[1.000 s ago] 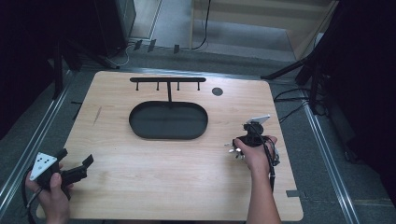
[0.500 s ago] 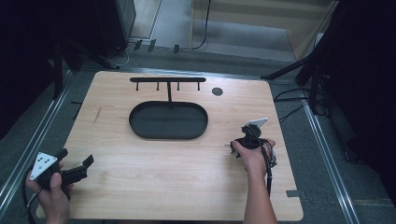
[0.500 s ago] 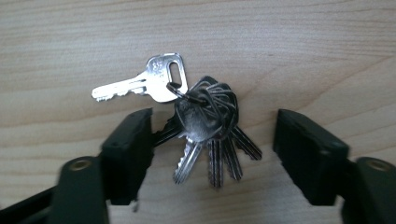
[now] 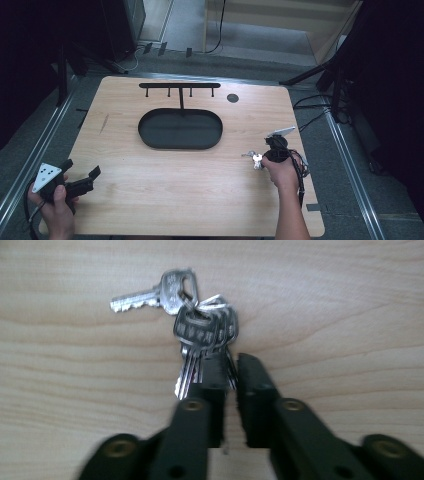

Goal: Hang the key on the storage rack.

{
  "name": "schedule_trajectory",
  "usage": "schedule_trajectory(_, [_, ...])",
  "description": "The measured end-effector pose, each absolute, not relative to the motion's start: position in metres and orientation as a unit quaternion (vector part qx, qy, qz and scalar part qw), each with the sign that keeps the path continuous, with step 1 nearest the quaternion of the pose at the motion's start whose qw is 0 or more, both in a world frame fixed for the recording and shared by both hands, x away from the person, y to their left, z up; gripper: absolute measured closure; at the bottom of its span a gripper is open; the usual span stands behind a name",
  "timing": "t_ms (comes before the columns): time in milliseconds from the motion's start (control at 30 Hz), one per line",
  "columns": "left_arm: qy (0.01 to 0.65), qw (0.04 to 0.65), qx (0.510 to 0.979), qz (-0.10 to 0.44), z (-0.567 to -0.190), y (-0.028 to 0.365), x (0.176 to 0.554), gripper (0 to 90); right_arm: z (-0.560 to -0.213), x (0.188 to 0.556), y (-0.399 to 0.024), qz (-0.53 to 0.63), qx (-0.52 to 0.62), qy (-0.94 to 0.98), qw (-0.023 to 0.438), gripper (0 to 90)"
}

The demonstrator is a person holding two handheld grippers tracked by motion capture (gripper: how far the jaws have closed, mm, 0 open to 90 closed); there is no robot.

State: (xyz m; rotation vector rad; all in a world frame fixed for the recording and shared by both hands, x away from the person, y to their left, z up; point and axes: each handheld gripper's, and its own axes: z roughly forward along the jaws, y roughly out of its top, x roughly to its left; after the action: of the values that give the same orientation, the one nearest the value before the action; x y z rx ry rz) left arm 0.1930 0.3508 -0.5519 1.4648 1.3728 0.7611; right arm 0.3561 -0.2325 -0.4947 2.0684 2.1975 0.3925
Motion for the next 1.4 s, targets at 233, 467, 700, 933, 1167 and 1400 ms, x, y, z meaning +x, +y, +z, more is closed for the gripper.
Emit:
schedule_trajectory(233, [0.561,0.477,0.601,0.311,-0.552,0.351,0.193,0.0,-0.502,0.359,-0.218,0.118,0.673,0.728,0.051,48.5])
schedule_trajectory(467, [0.561,0.477,0.602,0.309,-0.552,0.351,0.193,0.0,-0.506,0.357,-0.217,0.104,0.666,0.737,0.059,76.0])
schedule_trajectory(700, [0.561,0.477,0.602,0.308,-0.552,0.351,0.193,0.0,-0.496,0.353,-0.231,0.117,0.655,0.744,0.060,84.3])
schedule_trajectory(933, [0.559,0.480,0.603,0.304,-0.552,0.351,0.193,0.0,-0.463,0.358,-0.232,0.133,0.644,0.750,0.074,84.4])
schedule_trajectory(1167, [0.559,0.480,0.604,0.304,-0.552,0.351,0.193,0.0,-0.430,0.367,-0.214,0.132,0.613,0.773,0.097,84.4])
schedule_trajectory(1400, [0.560,0.481,0.604,0.301,-0.552,0.351,0.194,0.0,-0.405,0.380,-0.180,0.140,0.584,0.792,0.108,84.4])
